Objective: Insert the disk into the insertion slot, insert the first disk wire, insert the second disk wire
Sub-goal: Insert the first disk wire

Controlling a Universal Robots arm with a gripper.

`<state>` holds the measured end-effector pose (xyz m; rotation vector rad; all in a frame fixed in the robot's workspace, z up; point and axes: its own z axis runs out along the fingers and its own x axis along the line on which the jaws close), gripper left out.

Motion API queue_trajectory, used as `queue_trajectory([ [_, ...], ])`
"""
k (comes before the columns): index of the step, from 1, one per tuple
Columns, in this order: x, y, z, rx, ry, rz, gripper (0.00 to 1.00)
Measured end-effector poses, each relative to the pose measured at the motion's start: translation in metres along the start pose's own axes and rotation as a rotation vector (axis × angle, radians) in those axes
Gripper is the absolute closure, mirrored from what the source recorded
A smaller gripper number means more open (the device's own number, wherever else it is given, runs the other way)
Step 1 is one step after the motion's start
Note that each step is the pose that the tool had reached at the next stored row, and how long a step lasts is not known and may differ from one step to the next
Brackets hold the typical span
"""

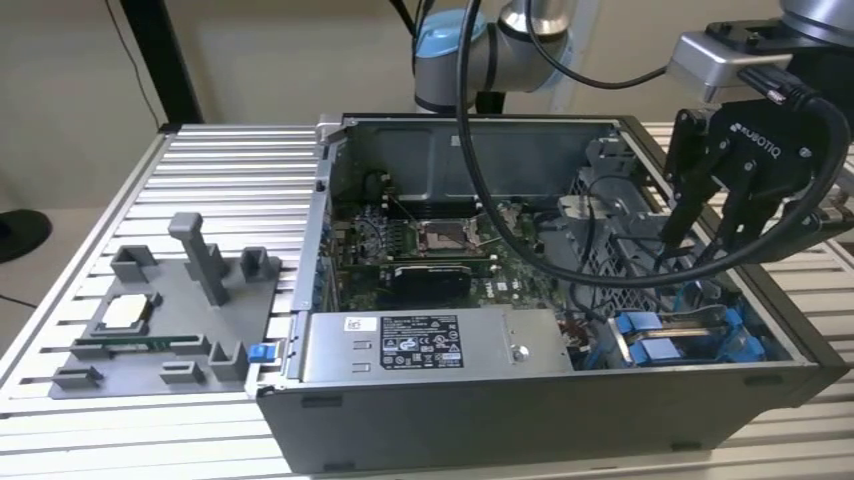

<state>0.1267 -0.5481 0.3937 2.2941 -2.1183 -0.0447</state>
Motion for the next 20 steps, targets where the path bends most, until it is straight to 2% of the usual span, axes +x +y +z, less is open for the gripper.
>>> queue_trajectory([
  [6, -0.0002, -0.0001, 0.0012, 0.0078, 0.0, -0.007, 0.0],
  [12, -0.0022, -0.0001, 0.0034, 0.0127, -0.006, -0.007, 0.0],
  [15, -0.0026, -0.0001, 0.005, 0.019, -0.0202, -0.008, 0.0],
  [20, -0.003, -0.0001, 0.0064, 0.0347, -0.0576, -0.009, 0.0],
])
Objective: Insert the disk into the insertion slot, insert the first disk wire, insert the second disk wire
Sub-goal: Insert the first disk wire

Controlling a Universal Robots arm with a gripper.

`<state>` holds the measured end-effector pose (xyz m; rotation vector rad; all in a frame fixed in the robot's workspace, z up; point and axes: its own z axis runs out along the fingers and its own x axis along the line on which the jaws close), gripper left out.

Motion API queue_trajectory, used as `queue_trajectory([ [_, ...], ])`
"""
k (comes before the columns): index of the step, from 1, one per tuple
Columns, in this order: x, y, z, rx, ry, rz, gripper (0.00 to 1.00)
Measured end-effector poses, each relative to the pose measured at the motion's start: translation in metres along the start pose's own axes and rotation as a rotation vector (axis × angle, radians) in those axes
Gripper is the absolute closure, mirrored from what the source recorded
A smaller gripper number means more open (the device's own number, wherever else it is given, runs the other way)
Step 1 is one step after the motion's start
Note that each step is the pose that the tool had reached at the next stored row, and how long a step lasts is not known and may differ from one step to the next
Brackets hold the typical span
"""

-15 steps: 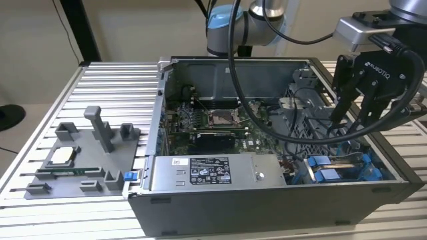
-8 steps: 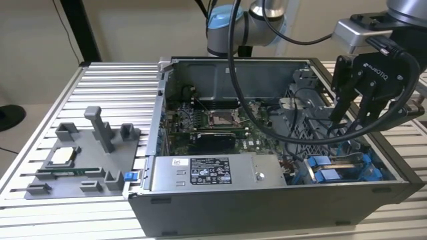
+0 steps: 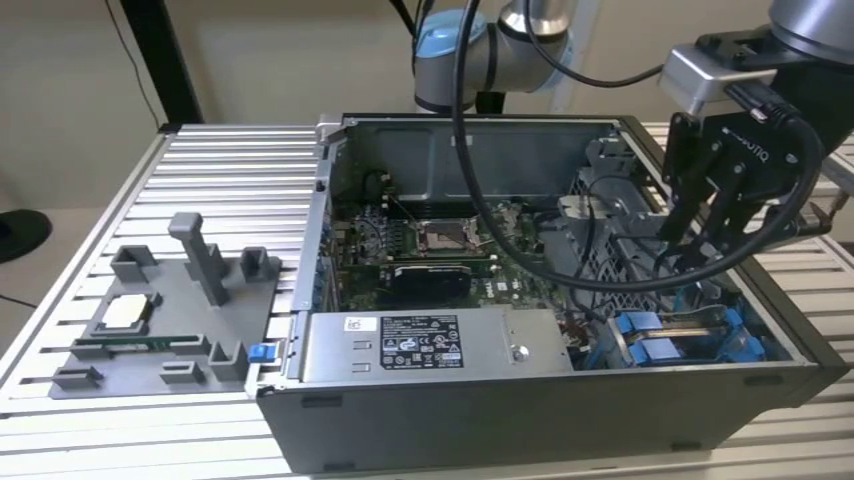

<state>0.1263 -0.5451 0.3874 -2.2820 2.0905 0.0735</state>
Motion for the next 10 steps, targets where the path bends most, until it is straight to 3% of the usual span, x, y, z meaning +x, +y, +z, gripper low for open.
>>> queue_trajectory([
  [3, 0.0, -0.0001, 0.0004, 0.0082, -0.0206, -0.001, 0.0],
  [6, 0.0, 0.0, 0.0004, 0.0102, -0.0285, -0.001, 0.0],
  [10, 0.0005, 0.0001, -0.0001, 0.0117, -0.0457, -0.001, 0.0],
])
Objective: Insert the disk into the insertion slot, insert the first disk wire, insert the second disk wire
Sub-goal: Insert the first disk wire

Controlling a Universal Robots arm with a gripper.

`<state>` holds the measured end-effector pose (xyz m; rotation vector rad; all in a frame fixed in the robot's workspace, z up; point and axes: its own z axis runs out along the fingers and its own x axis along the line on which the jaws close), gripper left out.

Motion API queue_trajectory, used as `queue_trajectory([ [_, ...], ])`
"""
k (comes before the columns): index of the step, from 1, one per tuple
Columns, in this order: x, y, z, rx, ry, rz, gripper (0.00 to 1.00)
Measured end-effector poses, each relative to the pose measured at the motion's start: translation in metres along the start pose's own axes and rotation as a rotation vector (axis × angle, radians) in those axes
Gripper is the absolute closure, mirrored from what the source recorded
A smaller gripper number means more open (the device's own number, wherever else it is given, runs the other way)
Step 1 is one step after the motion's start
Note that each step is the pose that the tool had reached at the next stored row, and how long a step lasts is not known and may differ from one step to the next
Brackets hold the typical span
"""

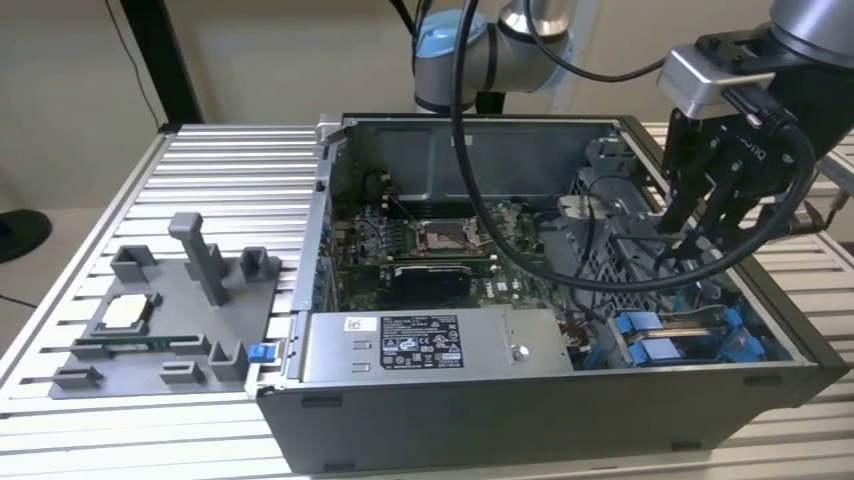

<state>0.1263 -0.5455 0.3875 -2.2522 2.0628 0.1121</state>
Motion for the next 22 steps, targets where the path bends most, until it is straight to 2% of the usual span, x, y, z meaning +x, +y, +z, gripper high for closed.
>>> queue_trajectory([
  [8, 0.0019, 0.0006, -0.0005, 0.0029, -0.0304, 0.001, 0.0],
  [14, 0.0023, 0.0016, -0.0006, 0.0039, -0.034, 0.007, 0.0],
  [15, 0.0024, 0.0016, -0.0005, 0.0039, -0.0341, 0.007, 1.0],
  [22, 0.0033, 0.0017, -0.0005, 0.004, -0.0342, 0.008, 1.0],
])
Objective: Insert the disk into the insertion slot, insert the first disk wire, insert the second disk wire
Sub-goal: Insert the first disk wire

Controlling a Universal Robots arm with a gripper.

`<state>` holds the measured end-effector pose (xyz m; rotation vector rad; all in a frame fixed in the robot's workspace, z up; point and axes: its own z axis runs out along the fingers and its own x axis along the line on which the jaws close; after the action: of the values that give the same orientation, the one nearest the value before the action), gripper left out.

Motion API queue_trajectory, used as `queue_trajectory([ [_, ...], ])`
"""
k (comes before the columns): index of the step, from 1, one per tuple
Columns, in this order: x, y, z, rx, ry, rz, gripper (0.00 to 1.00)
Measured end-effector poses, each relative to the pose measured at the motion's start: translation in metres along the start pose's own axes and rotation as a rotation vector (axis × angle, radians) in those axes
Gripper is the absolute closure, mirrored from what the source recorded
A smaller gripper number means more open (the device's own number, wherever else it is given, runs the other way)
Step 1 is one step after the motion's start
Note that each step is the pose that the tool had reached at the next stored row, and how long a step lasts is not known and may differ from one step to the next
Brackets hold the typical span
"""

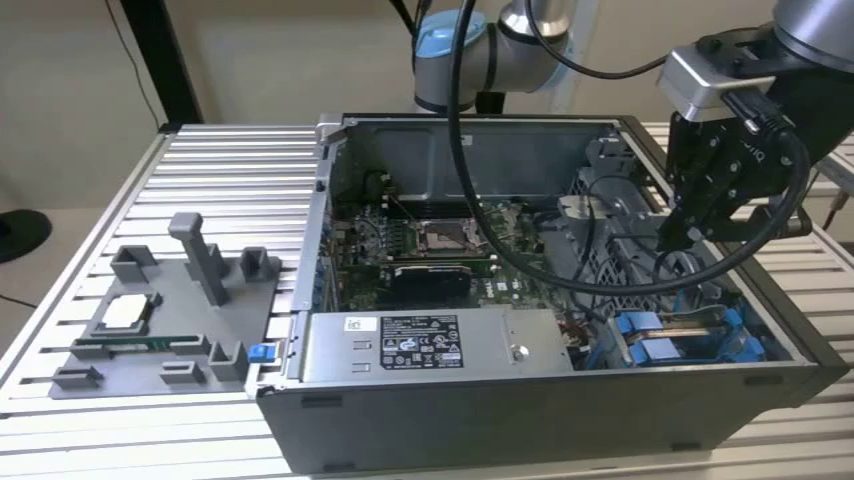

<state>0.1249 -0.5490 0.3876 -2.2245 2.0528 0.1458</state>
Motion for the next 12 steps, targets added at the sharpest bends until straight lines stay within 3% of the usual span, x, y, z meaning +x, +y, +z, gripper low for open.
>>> queue_trajectory([
  [7, 0.0024, 0.0002, -0.0003, -0.0001, 0.0001, 0.0, 1.0],
  [12, 0.0108, 0.0003, -0.0014, -0.0006, 0.0001, 0.0, 1.0],
])
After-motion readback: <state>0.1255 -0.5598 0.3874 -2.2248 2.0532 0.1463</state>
